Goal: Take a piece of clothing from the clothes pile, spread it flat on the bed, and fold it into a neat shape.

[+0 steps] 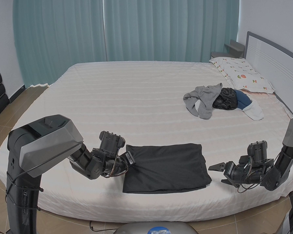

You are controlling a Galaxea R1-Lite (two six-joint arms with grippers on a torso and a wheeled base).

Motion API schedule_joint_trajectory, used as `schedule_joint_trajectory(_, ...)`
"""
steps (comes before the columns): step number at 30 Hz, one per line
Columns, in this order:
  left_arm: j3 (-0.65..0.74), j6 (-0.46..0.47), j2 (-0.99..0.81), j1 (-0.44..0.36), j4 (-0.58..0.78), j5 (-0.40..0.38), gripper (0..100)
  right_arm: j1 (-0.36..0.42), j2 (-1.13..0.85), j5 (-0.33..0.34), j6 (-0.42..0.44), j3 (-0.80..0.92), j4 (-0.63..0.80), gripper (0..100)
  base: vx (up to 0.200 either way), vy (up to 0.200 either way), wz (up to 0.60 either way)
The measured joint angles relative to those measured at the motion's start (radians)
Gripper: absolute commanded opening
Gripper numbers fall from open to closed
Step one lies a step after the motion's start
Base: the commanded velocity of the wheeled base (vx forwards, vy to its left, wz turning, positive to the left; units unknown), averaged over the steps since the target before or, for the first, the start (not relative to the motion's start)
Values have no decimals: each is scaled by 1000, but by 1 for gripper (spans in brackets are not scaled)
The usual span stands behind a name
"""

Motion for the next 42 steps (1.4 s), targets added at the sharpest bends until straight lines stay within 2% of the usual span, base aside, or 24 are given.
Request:
schedule_joint_trajectory(5, 7, -6, -6, 3, 2, 0, 0, 0, 0, 0, 0, 0, 0, 100, 0, 0, 0)
schedule_joint_trajectory(26, 31, -36, -31, 23, 10, -1, 0, -3, 0, 0, 1, -1, 0, 100, 0, 200, 0)
schedule_joint_trajectory(42, 42, -36, -34, 28, 9, -1, 0, -3, 0, 0, 1, 0, 0, 100, 0, 0, 0)
